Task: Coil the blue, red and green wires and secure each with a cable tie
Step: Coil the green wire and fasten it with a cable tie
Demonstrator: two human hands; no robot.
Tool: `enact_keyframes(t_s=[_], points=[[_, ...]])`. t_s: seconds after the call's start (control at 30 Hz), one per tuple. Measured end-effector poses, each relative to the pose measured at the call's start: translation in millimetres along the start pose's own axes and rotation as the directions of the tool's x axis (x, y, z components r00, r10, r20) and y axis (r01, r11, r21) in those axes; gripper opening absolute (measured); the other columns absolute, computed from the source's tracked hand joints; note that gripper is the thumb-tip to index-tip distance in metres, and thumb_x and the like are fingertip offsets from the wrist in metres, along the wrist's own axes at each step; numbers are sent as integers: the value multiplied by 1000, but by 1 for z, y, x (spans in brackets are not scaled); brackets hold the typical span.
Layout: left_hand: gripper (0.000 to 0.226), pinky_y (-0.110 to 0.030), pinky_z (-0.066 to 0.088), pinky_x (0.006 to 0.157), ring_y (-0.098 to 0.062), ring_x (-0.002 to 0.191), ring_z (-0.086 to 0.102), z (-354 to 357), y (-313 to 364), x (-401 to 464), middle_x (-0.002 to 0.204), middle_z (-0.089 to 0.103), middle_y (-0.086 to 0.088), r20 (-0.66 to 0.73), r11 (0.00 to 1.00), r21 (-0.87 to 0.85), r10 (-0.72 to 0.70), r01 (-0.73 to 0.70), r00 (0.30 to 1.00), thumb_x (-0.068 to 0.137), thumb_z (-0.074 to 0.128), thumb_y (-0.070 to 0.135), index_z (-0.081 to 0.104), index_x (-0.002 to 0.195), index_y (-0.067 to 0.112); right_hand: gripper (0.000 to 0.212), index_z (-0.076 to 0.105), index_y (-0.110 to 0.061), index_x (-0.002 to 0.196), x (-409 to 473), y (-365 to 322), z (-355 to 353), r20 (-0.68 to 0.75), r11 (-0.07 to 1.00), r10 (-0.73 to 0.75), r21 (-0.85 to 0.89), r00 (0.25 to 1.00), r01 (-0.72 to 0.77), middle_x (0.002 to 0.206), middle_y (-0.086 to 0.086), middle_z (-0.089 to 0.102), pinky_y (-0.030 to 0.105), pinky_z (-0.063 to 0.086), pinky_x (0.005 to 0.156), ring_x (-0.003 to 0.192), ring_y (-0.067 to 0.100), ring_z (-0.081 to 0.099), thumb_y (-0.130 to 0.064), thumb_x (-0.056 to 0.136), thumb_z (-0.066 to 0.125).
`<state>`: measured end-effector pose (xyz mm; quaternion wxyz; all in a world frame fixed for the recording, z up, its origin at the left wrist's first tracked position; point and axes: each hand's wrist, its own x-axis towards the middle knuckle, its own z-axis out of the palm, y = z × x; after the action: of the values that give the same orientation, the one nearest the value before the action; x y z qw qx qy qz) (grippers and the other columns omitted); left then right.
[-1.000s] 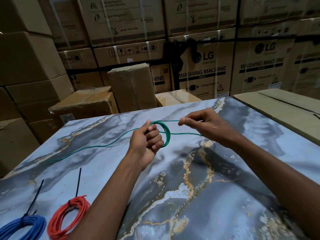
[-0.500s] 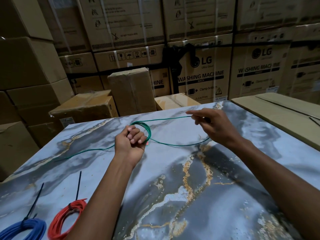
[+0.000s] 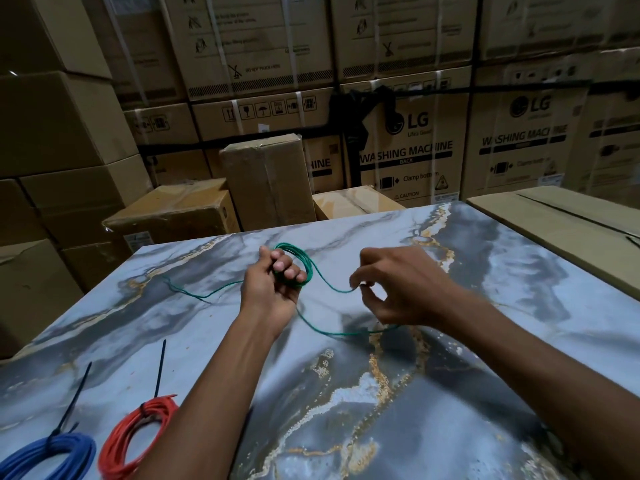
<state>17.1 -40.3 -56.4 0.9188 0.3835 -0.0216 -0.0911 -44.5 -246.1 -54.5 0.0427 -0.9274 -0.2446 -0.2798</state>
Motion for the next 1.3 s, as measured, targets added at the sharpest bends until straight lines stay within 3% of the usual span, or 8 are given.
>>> enact_keyframes(t_s=[0.17, 0.27, 0.4, 0.6, 0.77, 0.9, 1.07, 1.3], points=[[39, -27, 52, 59, -14, 51, 56, 7, -13, -5, 57, 49, 2, 8, 987, 157, 16, -17, 1000, 107, 37, 39, 49, 79, 15, 20, 78, -32, 101, 0, -25, 3, -24, 989, -91, 112, 996, 94, 92, -8, 64, 28, 35, 51, 59, 11, 40, -24, 90, 64], [39, -28, 54, 56, -18, 56, 58, 10, -19, -7, 60, 52, -1, 34, 980, 198, 3, -10, 999, 108, 36, 37, 49, 81, 12, 20, 79, -30, 105, 0, -29, 10, -78, 977, -130, 158, 988, 141, 98, -3, 66, 31, 41, 49, 58, 19, 51, -25, 92, 65], [37, -26, 53, 61, -17, 64, 54, 10, -22, -8, 63, 56, -3, 65, 969, 248, -6, -10, 998, 107, 40, 36, 52, 83, 11, 19, 80, -28, 107, 1, -27, 16, -182, 977, -138, 134, 974, 164, 101, 3, 66, 34, 43, 43, 52, 19, 47, -24, 91, 70], [35, -22, 54, 64, -10, 61, 59, 16, -30, -13, 72, 62, -4, 200, 908, 419, -63, -27, 978, 108, 39, 32, 57, 97, 4, 16, 82, -22, 100, 4, -20, 13, -365, 979, 17, 196, 931, 59, 89, -1, 68, 34, 48, 49, 57, 17, 54, -30, 88, 75], [38, -24, 50, 58, -19, 73, 55, 11, -27, -10, 100, 59, -22, 247, 820, 559, -25, -121, 969, 105, 45, 34, 59, 109, -1, 15, 83, -24, 88, 2, -17, 13, -358, 894, 261, 440, 896, -84, 74, -10, 68, 10, 36, 61, 61, -3, 54, -33, 77, 87], [43, -23, 40, 53, -15, 59, 45, 9, -29, -12, 78, 60, -13, 281, 740, 650, -19, -175, 960, 106, 45, 32, 63, 104, -6, 8, 83, -23, 87, 5, -20, 11, -346, 850, 330, 513, 878, -118, 72, -11, 69, 11, 37, 58, 62, 3, 59, -26, 81, 85], [41, -27, 31, 56, -9, 45, 33, 11, -31, -15, 54, 46, -1, 295, 712, 684, -68, -161, 953, 106, 43, 36, 60, 82, 7, 9, 83, -19, 89, 3, -13, 7, -307, 799, 411, 575, 858, -177, 75, -10, 73, 10, 38, 57, 65, -6, 60, -24, 81, 85], [42, -27, 28, 51, -8, 42, 18, 12, -27, -14, 51, 24, 7, 280, 760, 648, -171, -54, 945, 108, 37, 38, 48, 76, 13, 13, 83, -22, 96, 5, 2, 8, -115, 646, 530, 697, 840, -312, 86, -12, 78, 20, 47, 66, 75, -5, 66, -31, 87, 81]])
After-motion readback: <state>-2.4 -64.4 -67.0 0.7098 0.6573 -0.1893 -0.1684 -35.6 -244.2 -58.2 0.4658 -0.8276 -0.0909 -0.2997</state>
